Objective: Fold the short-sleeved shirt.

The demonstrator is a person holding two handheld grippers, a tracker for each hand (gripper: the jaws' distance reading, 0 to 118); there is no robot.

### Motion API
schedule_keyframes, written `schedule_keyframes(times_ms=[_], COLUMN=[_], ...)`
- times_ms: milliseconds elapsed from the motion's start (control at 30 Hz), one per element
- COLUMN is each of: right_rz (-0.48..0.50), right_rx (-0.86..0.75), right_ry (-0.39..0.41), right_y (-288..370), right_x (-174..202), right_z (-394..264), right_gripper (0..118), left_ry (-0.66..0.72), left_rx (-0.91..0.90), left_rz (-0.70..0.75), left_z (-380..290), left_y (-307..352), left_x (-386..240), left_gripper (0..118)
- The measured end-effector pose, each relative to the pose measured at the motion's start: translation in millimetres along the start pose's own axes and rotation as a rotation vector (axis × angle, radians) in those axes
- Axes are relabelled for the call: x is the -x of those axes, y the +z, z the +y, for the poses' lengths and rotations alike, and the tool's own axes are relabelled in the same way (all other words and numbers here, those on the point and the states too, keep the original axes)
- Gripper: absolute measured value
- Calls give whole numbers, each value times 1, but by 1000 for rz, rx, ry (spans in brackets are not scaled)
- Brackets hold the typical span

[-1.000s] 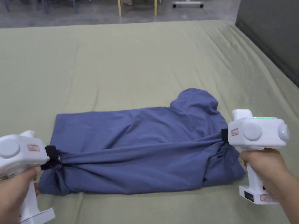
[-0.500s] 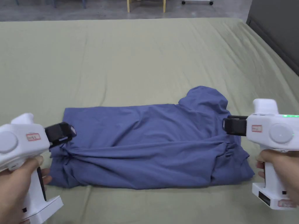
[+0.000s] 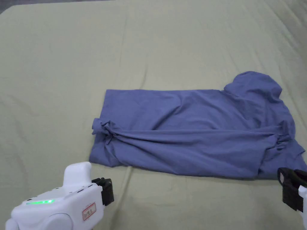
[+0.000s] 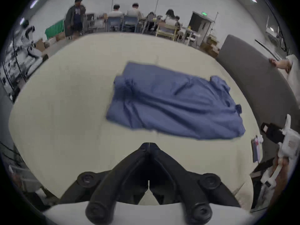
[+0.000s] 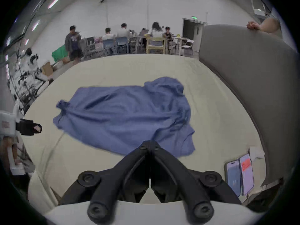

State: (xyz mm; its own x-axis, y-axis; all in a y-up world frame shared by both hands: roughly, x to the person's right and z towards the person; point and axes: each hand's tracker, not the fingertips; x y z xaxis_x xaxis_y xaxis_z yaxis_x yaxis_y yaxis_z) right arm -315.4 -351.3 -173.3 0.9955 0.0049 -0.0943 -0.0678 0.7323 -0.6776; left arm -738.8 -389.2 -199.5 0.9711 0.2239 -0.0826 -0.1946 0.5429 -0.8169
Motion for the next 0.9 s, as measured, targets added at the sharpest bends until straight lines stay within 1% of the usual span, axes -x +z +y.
schedule_keyframes(times_ms=[33,67,100,133,167,200,233,267,300,367,400,467,567,600,633,667,700,733,767,900], right_rz=[5,1,13,13,14,24,32,31,32,36,34,24,18,14,14,6,-1,-6,-14,-26], right_rx=[7,16,29,27,28,36,44,44,48,58,61,69,82,87,93,104,108,113,120,144], right_ry=[-4,9,16,18,18,17,10,5,1,-12,-19,-23,-42,-47,-52,-57,-58,-59,-63,-125], right_y=[1,2,1,2,2,2,0,0,0,-3,-4,-6,-11,-13,-17,-19,-21,-23,-26,-41], right_x=[3,7,4,5,6,6,3,2,2,-1,-1,-3,-10,-11,-15,-17,-20,-22,-27,-53], right_z=[-4,-7,-3,-4,-5,-5,-3,-4,-4,-4,-5,-6,-7,-8,-8,-8,-9,-9,-8,-5], right_gripper=[3,3,3,3,3,3,3,3,3,3,3,3,3,3,3,3,3,3,3,3], left_ry=[-6,-6,-4,-3,-25,-28,7,-29,-42,-98,-119,-122,-128,-135,-132,-119,-65,-92,-140,-27], left_rx=[1,1,-25,-57,-51,-23,-137,-55,-44,-15,-11,8,24,30,48,51,0,-8,-25,-11], left_rz=[-1,5,34,57,80,106,40,94,107,182,217,204,225,244,240,193,131,177,155,54], left_z=[0,2,7,14,23,31,43,43,49,58,74,82,88,89,90,94,94,94,94,88], left_y=[-2,-5,-7,-9,-16,-27,-25,-38,-48,-68,-91,-109,-127,-132,-134,-134,-128,-120,-114,-100], left_x=[1,2,6,10,12,14,12,23,24,27,27,29,33,33,33,40,37,32,27,27], left_gripper=[0,0,0,10,80,118,118,118,118,118,118,118,118,110,85,59,34,4,4,4])
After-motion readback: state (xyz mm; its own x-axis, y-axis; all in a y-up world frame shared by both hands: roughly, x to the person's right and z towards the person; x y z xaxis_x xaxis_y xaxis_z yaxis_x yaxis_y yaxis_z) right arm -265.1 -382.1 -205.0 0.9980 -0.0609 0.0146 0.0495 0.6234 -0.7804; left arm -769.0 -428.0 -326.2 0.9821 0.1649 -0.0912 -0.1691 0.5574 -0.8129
